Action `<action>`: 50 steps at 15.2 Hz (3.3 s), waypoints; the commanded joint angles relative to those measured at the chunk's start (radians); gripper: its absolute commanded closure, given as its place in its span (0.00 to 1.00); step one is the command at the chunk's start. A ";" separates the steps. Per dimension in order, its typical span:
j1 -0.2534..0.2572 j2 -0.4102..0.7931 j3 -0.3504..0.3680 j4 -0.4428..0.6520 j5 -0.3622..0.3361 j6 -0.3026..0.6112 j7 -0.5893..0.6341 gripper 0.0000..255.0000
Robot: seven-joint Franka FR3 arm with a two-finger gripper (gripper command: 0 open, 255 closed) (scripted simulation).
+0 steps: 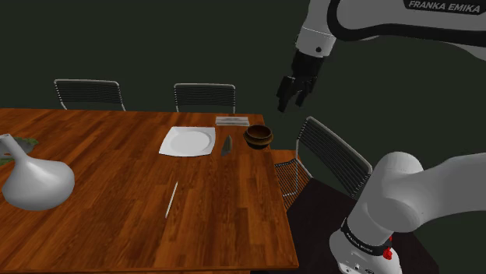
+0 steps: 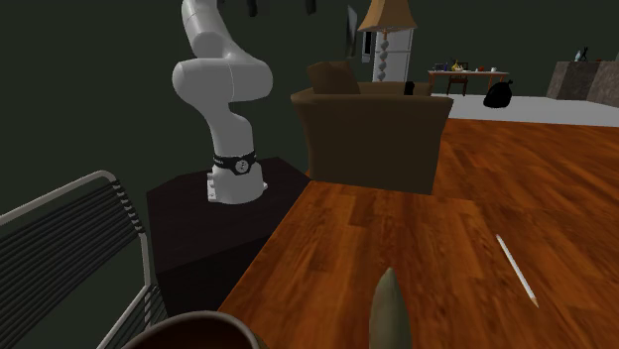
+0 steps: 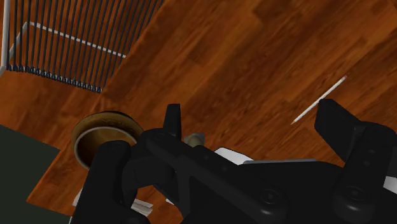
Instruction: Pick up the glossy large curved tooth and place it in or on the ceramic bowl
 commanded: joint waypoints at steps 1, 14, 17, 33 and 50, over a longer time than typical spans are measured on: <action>0.000 0.000 0.000 0.000 0.000 0.000 0.000 0.00; 0.021 0.613 -0.075 0.312 0.000 0.088 -0.147 0.00; 0.021 0.755 -0.084 0.413 0.008 0.079 -0.179 0.00; -0.023 1.553 -0.072 1.204 0.035 -0.165 -0.289 0.00; -0.014 1.518 -0.072 1.049 0.035 -0.045 -0.293 1.00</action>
